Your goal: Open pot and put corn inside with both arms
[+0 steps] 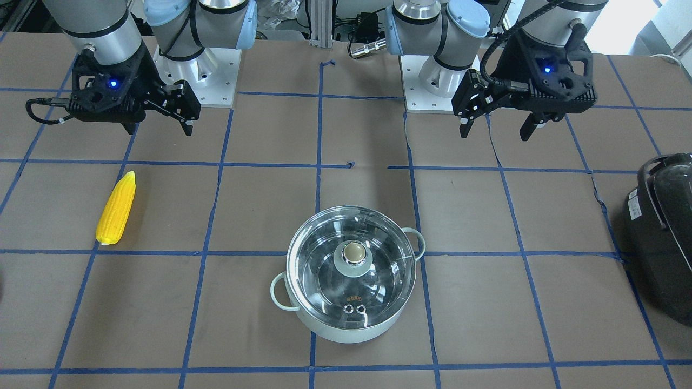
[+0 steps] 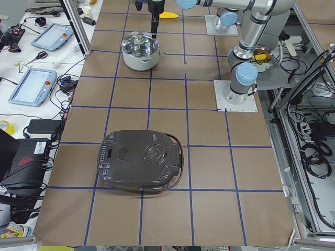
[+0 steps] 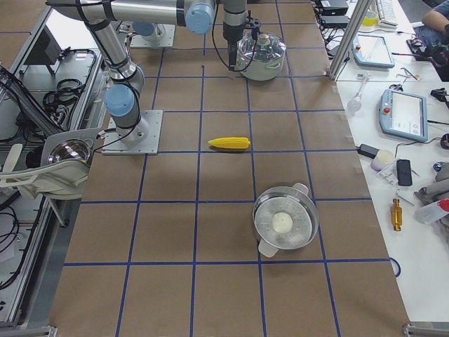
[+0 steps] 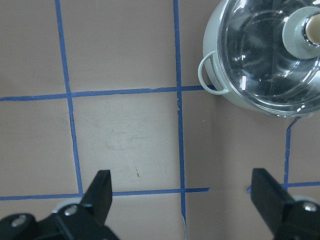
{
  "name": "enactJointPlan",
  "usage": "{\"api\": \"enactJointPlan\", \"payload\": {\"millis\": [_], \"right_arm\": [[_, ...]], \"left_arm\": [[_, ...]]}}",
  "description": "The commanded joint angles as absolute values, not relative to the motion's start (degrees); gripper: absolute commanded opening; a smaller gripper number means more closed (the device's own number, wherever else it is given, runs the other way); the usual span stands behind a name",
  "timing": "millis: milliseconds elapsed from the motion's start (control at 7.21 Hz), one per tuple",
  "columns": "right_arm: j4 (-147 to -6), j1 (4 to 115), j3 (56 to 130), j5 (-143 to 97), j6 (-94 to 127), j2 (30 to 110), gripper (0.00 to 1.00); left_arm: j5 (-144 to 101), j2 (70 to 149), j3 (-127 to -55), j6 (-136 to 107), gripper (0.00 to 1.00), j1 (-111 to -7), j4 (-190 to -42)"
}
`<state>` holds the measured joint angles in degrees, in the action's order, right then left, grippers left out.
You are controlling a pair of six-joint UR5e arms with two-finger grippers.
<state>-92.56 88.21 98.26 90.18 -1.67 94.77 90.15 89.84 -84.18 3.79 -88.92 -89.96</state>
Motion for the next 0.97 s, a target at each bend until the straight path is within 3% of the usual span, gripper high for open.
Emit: {"api": "enactJointPlan", "payload": {"millis": [0, 832], "right_arm": [[-92.55, 88.16, 98.17, 90.18, -1.67, 94.83, 1.0], [-93.43, 87.37, 98.26, 95.24, -1.67, 93.96, 1.0]], "left_arm": [[90.0, 95.5, -81.31, -3.11, 1.0, -93.67, -84.25], [89.56, 113.09, -80.77, -19.66, 1.0, -106.5, -67.17]]}}
